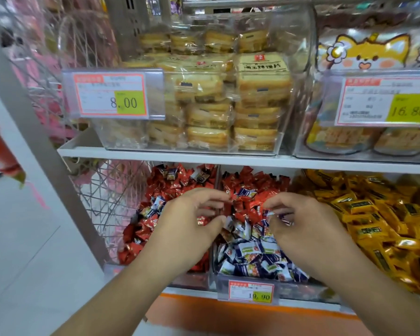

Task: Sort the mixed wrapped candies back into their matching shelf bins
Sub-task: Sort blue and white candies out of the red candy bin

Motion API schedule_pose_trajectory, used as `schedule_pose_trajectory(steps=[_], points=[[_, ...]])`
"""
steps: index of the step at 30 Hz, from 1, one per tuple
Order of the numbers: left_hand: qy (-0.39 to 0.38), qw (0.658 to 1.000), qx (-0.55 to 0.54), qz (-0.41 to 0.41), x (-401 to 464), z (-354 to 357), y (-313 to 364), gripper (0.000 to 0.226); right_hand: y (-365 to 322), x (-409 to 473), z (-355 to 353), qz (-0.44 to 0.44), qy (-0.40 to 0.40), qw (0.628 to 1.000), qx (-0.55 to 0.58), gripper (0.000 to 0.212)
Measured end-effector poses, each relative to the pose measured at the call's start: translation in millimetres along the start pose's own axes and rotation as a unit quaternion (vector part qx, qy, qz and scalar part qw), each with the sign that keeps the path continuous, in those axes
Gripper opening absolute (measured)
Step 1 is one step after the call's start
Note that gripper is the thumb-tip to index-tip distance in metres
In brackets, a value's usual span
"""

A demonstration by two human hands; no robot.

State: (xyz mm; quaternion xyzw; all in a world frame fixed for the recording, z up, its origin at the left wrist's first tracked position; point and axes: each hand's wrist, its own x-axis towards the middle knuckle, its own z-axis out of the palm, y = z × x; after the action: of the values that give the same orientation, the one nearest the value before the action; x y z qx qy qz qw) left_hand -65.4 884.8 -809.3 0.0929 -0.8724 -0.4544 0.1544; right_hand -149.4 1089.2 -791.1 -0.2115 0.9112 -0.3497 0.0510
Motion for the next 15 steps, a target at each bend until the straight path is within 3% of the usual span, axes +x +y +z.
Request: schedule_pose_trajectory(steps=[4,9,15], points=[[0.046,0.997,0.051,-0.026,11,-13,-20,0.029,-7,-3,8,-0.021,-0.037,0.999,-0.006,0.027],[0.082,0.985,0.152,0.001,49,-22,-45,0.032,-22,-7,23,-0.131,-0.160,0.976,-0.065,0.056],[0.099,0.971,0.213,0.048,107,-7,-67,0.029,-22,1,39,-0.157,-0.191,0.964,-0.093,0.055]])
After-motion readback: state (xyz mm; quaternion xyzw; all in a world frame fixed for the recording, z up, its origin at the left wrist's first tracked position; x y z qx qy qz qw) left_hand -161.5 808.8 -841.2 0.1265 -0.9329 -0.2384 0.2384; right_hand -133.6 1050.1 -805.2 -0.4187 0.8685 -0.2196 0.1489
